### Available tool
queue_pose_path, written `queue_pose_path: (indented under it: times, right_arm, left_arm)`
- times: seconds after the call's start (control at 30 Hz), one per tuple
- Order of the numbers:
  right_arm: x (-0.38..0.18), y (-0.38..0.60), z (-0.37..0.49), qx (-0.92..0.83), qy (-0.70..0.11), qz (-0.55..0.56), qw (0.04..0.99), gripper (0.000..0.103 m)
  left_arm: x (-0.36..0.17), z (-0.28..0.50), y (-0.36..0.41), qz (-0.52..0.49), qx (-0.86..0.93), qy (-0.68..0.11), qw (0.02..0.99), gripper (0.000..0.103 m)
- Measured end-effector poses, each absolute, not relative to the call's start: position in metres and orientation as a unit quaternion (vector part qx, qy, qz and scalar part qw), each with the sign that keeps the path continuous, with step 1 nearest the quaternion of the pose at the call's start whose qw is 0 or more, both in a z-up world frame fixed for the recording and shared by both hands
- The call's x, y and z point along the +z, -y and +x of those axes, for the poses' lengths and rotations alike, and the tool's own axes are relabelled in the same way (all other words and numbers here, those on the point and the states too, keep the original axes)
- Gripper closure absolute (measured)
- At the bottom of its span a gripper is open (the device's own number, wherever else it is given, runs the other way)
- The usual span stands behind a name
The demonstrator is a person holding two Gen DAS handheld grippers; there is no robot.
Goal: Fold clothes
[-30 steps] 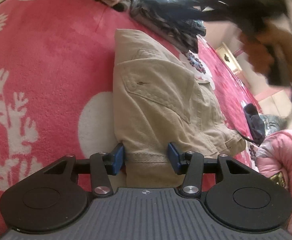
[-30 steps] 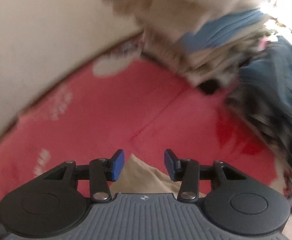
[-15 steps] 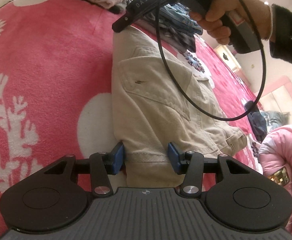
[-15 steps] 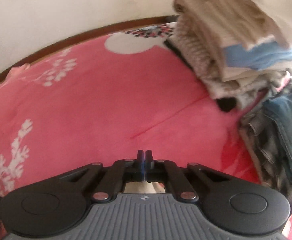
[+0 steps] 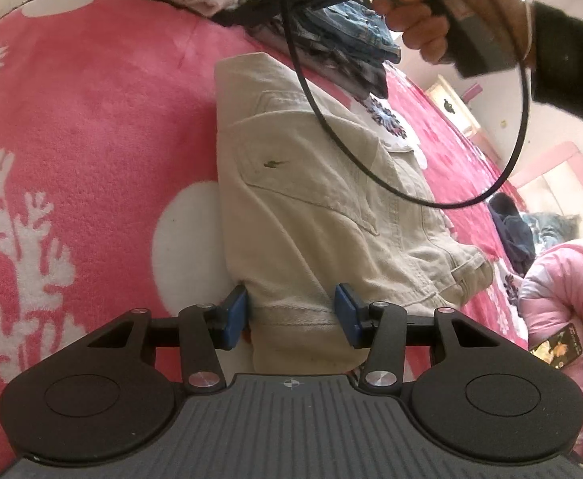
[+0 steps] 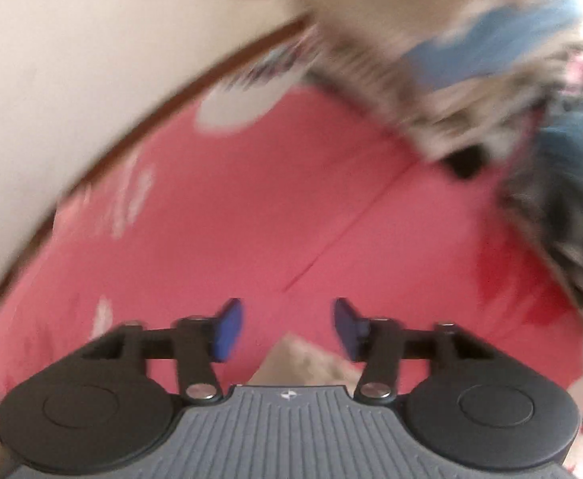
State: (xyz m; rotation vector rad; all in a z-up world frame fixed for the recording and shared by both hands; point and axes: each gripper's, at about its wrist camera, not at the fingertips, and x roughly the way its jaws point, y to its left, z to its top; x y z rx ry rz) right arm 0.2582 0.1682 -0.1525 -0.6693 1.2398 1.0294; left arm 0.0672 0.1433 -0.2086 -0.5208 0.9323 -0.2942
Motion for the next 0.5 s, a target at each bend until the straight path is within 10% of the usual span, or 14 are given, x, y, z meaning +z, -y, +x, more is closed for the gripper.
queue_pose_path:
  times: [0.1,0.5]
  right_arm:
    - [-0.168,-0.184,0.225,0.454,-0.503,-0.413,0.609,0.089]
    - [-0.147,-0.165,0.191,0.451,-0.318,-0.525,0.648,0.103]
  left_arm:
    - [-0.209,0.067,-0.142,-0.244,-0.14,-0.44,0.853,0.056]
    - [-0.207,0.066,-0.138,-0.234,-0.149,-0.434,0.857,0.057]
